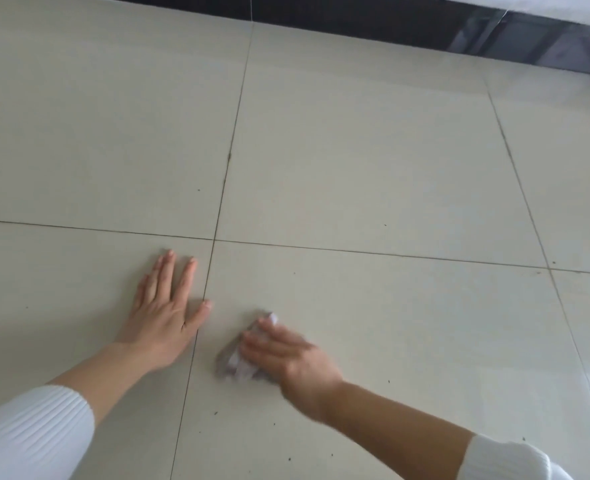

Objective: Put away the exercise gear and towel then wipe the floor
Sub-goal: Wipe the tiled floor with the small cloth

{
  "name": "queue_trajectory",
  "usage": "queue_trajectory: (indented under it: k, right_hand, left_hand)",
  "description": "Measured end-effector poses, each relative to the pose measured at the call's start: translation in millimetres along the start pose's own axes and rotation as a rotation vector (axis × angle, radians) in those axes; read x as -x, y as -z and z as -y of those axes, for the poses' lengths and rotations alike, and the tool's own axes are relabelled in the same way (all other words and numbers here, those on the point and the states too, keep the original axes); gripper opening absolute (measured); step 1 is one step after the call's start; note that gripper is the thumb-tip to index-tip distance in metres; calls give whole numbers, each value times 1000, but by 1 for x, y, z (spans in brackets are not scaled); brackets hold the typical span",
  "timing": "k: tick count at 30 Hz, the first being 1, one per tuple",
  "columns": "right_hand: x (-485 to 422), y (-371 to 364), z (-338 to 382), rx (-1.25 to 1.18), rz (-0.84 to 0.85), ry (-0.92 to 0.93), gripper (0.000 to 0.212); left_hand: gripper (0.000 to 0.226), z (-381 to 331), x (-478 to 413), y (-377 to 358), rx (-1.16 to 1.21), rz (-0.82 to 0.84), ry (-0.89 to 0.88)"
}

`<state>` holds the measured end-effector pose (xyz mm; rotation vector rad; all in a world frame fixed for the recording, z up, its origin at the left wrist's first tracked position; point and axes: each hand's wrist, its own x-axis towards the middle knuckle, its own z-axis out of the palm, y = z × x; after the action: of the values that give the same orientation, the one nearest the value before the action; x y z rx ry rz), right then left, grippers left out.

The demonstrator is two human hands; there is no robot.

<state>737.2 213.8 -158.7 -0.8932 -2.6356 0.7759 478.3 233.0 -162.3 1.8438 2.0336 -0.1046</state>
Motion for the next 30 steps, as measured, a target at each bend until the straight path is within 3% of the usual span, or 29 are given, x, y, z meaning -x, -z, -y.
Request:
queue_trajectory:
  k: [3,5,7,9,11,14,16,18,24,27,29,30]
  right_hand:
    - [-15,6,16,-232,131,93,41]
    - [-33,34,8,-464,-44,-70,24]
    - [-46,72,-22,-575,-346,-386,24]
    - [-46,108,-65,-348,-618,-670,33]
    - [-36,135,-111,-148,-747,-864,32]
    - [-16,150,-166,48,-626,-1090,37]
    - [-20,144,-176,159,-493,-1148,46]
    - [-37,122,-161,226,-439,-1042,47]
    - [-41,22,-38,204,-257,-247,45]
    - [-23,-9,20,121,-25,83,43]
    - [-22,-9,43,-71,106,42,39]
    - [-30,-1,50,-246,107,-100,39]
  left_hand:
    - [87,-1,0,3,-21,8,-4]
    - [87,0,0,5,-32,15,-9]
    - [87,1,1,6,-42,31,-19]
    - [86,1,1,6,-33,39,-24]
    - [85,2,0,5,-25,60,-24]
    - [83,2,-1,5,-23,103,-21]
    - [82,2,-2,6,-21,118,-18]
    - [83,3,-2,5,-5,115,-16]
    - [84,2,1,0,-22,23,-9]
    - [83,1,2,1,-15,-35,1]
    - [76,1,0,3,-30,-88,-8]
    - [72,2,-1,4,-32,-119,-2]
